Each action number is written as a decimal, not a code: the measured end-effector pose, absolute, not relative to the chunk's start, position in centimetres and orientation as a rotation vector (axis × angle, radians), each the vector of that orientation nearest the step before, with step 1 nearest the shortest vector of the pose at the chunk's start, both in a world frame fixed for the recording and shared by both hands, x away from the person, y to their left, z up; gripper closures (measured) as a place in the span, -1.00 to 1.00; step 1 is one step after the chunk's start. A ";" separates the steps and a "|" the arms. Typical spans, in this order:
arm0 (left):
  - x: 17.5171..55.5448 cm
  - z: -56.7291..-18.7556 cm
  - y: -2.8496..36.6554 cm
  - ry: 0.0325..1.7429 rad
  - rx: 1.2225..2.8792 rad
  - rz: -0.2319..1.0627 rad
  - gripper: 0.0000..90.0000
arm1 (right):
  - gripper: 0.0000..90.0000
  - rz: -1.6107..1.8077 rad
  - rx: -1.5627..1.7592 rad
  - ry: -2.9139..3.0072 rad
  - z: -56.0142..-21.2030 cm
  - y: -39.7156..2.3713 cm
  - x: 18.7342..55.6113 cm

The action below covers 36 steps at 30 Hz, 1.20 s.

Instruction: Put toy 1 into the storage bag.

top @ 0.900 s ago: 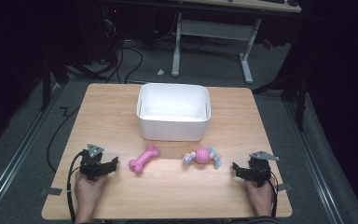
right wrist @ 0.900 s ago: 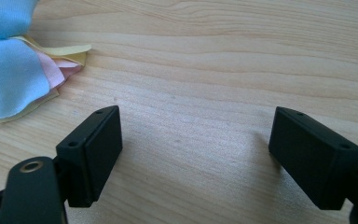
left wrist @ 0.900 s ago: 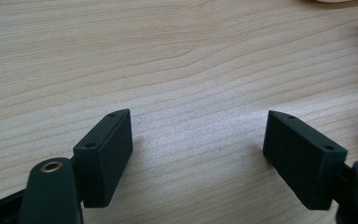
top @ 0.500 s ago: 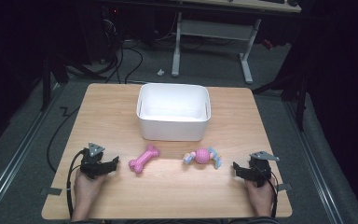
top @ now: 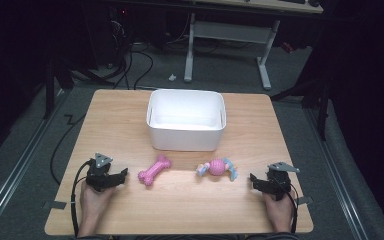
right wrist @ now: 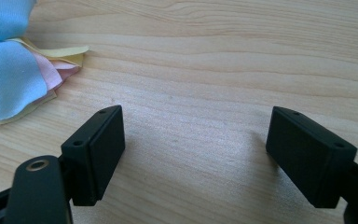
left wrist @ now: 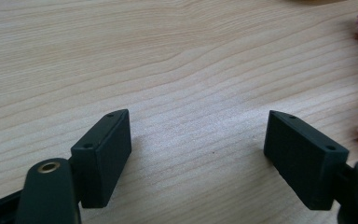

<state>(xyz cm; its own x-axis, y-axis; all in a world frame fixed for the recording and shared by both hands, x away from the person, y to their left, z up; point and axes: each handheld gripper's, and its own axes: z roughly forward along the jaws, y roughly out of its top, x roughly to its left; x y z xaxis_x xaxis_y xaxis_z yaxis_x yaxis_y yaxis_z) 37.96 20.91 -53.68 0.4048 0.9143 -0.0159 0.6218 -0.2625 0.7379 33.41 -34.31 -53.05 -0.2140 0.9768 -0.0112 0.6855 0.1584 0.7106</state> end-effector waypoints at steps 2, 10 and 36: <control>37.9 -53.7 20.9 1.301 1.983 0.539 -0.48 | -0.57 0.810 1.575 1.965 -53.1 -34.3 33.4; 37.6 -53.3 21.4 1.294 1.944 0.509 -0.45 | -0.57 0.809 1.575 1.965 -53.1 -34.3 33.4; 34.3 -50.6 21.2 1.197 1.849 0.417 -0.45 | -0.57 0.808 1.575 1.962 -53.1 -34.2 33.4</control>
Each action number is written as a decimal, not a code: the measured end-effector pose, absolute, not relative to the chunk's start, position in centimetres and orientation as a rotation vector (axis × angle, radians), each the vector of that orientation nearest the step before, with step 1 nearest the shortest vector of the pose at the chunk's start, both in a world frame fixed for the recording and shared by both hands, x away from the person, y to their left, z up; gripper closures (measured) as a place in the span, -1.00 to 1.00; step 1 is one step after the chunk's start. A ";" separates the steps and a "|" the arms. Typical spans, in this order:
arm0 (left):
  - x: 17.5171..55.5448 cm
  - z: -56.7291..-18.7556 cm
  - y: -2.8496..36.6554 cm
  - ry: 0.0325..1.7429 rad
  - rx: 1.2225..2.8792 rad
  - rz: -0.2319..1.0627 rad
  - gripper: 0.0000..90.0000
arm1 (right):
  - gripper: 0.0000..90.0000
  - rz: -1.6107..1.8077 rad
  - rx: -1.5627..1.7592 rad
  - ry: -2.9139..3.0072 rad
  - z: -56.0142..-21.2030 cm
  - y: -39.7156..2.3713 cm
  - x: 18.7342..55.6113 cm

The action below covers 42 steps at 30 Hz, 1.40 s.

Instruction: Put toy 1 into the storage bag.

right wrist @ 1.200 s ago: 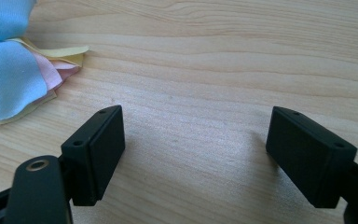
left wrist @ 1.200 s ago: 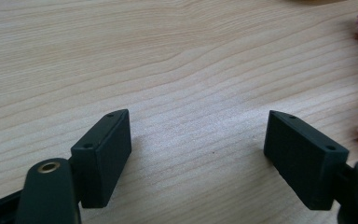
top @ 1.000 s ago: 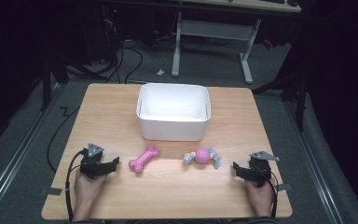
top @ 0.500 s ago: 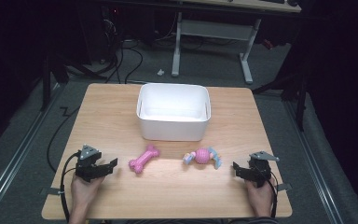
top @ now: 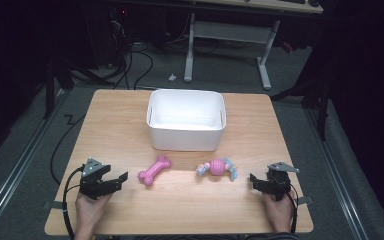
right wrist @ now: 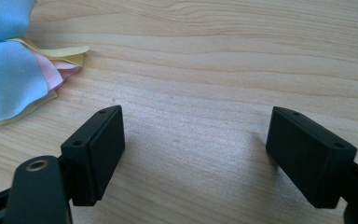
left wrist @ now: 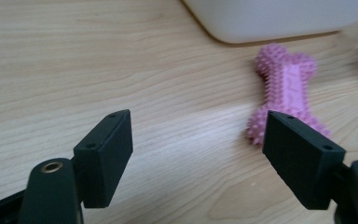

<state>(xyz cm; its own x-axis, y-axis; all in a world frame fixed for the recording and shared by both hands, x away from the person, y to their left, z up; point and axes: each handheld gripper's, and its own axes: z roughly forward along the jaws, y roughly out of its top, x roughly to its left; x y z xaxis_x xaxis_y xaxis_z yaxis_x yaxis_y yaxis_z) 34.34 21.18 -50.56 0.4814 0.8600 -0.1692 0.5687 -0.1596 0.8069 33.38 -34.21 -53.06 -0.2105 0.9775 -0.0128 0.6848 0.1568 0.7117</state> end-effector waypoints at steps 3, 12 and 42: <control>34.1 -50.0 20.6 1.172 1.857 0.414 -0.45 | -0.57 0.808 1.577 1.960 -53.1 -34.2 33.4; 34.4 -48.8 17.8 1.091 1.904 0.386 -0.45 | -0.57 0.807 1.576 1.960 -53.1 -34.2 33.4; 38.1 -51.2 11.6 1.007 2.115 0.384 -0.21 | -0.56 0.811 1.566 1.970 -53.1 -34.1 33.3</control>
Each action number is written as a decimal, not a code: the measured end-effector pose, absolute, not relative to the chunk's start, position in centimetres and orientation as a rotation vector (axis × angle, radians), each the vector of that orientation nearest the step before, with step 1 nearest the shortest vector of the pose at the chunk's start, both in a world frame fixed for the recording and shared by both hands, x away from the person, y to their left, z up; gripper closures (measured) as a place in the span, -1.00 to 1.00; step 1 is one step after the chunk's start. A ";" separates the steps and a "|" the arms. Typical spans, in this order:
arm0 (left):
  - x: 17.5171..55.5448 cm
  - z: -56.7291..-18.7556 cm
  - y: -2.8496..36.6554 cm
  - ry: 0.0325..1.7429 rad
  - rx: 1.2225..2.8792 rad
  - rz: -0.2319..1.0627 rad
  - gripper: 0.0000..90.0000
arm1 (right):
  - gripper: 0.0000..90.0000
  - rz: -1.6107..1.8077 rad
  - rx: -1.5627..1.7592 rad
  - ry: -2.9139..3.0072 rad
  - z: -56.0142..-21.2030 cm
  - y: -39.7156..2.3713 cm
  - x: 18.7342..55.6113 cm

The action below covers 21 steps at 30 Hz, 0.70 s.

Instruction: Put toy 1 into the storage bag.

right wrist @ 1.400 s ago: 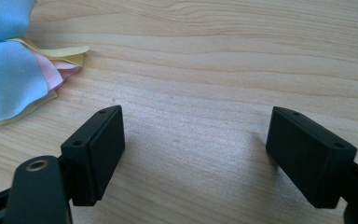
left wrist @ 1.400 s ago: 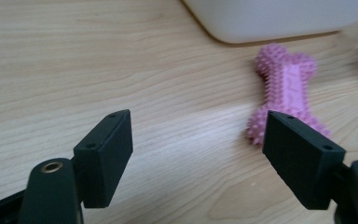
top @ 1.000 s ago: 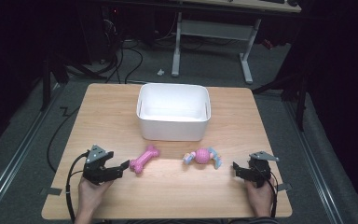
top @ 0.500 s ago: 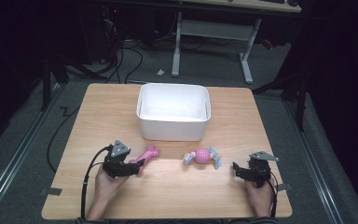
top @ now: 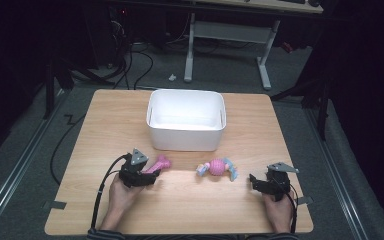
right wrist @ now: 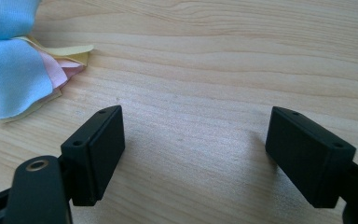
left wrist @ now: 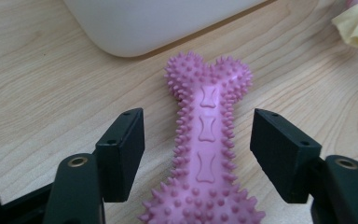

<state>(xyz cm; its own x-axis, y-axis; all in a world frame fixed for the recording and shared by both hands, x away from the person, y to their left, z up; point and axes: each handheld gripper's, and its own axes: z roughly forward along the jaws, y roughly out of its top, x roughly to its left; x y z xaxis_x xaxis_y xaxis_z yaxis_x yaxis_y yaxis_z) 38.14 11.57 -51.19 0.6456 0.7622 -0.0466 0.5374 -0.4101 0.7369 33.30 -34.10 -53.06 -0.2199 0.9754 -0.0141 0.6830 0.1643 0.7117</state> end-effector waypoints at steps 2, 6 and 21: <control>38.2 -51.3 11.5 1.008 2.126 0.386 -0.19 | -0.56 0.811 1.566 1.970 -53.1 -34.1 33.3; 38.3 -51.6 11.3 1.008 2.135 0.372 -0.14 | -0.56 0.811 1.566 1.970 -53.1 -34.1 33.3; 39.0 -52.3 10.8 1.019 2.194 0.339 0.10 | -0.56 0.811 1.566 1.971 -53.1 -34.1 33.3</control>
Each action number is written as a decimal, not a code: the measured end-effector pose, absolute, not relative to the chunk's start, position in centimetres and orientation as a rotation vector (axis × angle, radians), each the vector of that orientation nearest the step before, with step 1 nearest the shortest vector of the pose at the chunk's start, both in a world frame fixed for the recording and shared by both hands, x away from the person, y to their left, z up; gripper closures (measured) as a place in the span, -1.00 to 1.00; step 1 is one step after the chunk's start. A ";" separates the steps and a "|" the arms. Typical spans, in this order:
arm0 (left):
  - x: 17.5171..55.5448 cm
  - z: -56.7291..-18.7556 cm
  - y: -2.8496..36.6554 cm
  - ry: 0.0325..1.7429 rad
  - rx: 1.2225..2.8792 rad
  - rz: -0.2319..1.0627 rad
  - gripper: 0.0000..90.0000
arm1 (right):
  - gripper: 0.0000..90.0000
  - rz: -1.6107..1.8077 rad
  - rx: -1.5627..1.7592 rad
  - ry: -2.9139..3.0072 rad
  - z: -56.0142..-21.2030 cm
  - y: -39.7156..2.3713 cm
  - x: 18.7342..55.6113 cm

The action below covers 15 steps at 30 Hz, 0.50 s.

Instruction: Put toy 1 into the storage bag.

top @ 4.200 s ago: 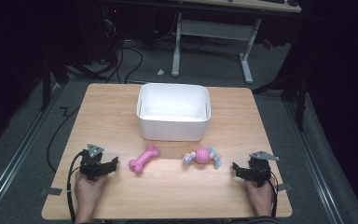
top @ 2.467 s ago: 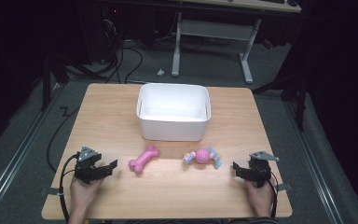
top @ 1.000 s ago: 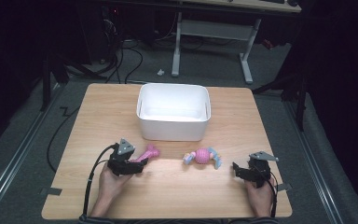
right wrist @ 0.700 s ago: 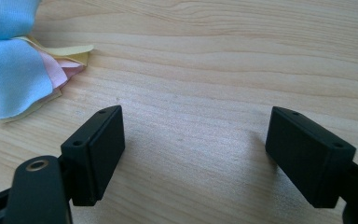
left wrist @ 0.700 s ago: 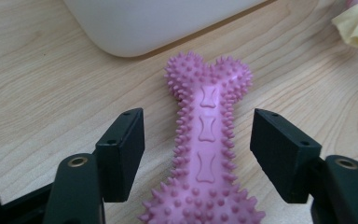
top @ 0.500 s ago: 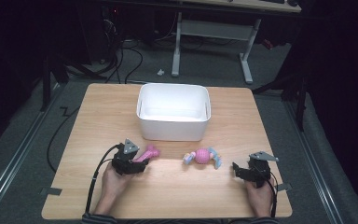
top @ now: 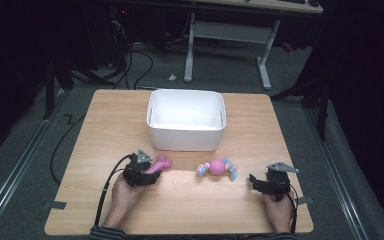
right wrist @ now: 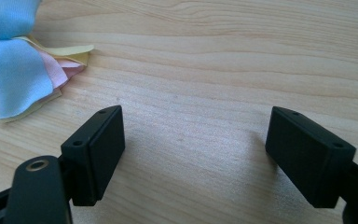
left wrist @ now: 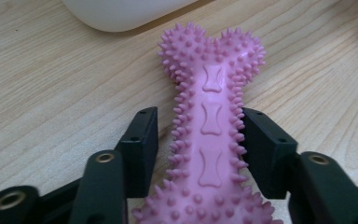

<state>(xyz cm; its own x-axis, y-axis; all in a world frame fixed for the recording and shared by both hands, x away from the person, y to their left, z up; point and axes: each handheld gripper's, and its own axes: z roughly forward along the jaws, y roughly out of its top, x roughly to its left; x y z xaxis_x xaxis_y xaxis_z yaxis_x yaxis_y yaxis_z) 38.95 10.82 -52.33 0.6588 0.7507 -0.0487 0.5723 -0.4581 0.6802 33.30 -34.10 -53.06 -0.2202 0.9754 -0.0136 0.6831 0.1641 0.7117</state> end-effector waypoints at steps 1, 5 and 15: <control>38.9 -52.3 10.9 1.008 2.199 0.333 0.14 | -0.56 0.812 1.566 1.971 -53.1 -34.1 33.3; 38.8 -52.3 10.7 0.991 2.204 0.347 0.21 | -0.56 0.811 1.564 1.972 -53.1 -34.1 33.3; 38.7 -52.2 10.7 0.972 2.207 0.353 0.30 | -0.56 0.811 1.564 1.973 -53.1 -34.1 33.3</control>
